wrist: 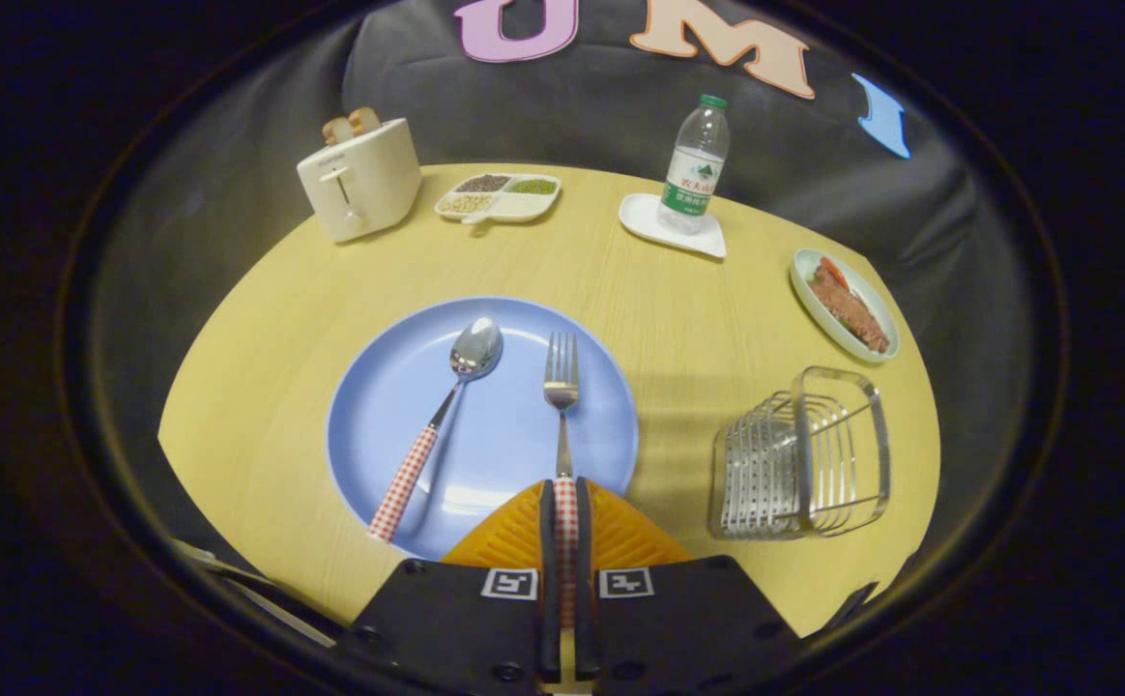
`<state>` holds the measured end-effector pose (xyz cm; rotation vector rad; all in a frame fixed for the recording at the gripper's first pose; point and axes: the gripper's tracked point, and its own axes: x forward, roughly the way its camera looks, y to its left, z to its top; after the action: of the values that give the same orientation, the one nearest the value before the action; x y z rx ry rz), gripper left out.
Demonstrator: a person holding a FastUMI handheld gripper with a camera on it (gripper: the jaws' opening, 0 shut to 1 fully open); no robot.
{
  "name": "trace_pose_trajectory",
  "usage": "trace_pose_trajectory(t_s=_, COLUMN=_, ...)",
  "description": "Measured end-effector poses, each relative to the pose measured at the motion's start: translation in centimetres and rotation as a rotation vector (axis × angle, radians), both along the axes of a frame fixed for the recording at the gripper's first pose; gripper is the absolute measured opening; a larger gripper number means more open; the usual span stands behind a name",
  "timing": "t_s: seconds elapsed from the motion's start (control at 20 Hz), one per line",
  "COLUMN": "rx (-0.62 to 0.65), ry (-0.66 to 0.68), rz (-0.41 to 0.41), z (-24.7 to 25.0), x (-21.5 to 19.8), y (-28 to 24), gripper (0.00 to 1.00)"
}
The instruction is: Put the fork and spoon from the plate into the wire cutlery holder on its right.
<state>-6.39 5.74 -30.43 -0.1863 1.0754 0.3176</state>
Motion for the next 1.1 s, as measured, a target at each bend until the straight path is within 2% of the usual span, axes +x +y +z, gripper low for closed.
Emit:
trace_pose_trajectory(t_s=0.3, rx=0.012, ry=0.017, rz=0.074, z=4.6, x=1.7, y=-2.7, gripper=0.09)
trace_pose_trajectory(t_s=0.55, rx=-0.018, ry=0.059, rz=0.136, z=8.1, x=2.8, y=-7.1, gripper=0.09)
trace_pose_trajectory(t_s=0.9, rx=-0.169, ry=0.129, rz=0.303, z=10.5, x=2.3, y=-13.7, gripper=0.09)
trace_pose_trajectory(t_s=1.1, rx=-0.243, ry=0.215, rz=0.391, z=9.8, x=1.4, y=-16.1, gripper=0.09)
